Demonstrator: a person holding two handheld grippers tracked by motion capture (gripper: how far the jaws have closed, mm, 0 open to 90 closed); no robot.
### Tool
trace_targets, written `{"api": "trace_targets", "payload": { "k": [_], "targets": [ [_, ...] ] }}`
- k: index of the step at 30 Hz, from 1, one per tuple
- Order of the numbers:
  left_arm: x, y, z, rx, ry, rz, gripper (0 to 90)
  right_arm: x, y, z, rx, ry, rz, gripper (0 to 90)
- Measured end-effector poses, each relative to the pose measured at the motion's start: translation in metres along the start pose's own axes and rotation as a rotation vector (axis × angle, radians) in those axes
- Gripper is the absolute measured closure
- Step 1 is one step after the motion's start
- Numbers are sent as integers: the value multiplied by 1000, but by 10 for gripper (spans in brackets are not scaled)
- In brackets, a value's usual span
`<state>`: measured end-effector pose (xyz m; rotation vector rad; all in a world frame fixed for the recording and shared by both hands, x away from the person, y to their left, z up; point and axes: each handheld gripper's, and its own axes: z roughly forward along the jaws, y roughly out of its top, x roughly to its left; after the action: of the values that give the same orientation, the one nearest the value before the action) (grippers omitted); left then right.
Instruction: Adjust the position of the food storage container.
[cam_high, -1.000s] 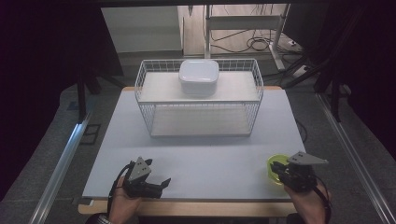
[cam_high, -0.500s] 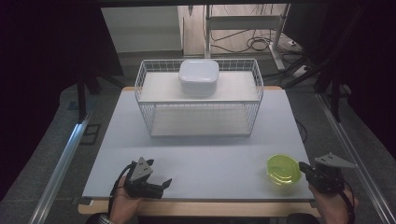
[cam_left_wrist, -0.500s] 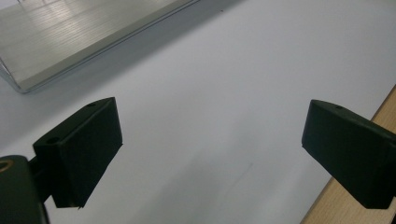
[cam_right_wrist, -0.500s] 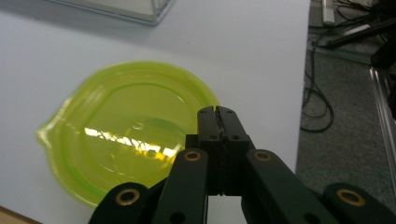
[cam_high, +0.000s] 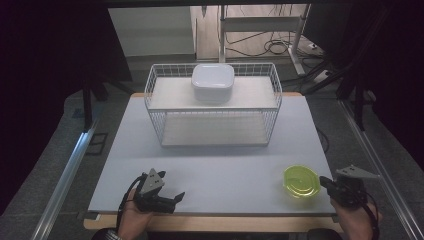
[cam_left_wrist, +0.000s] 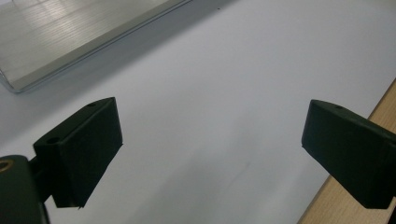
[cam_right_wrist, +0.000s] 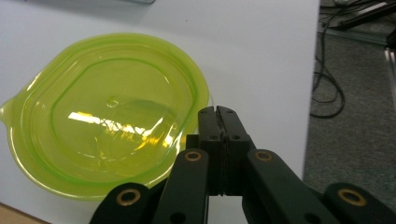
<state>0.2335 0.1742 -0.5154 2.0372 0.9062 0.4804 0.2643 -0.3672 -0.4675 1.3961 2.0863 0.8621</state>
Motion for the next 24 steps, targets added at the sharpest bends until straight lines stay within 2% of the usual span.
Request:
{"api": "trace_targets", "payload": {
  "k": [7, 24],
  "targets": [
    [-1, 0, 1, 6, -3, 1, 46, 14, 4, 7, 7, 57, -15, 896],
    [-2, 0, 4, 10, -6, 1, 47, 43, 15, 23, 27, 138, -67, 894]
  ]
}}
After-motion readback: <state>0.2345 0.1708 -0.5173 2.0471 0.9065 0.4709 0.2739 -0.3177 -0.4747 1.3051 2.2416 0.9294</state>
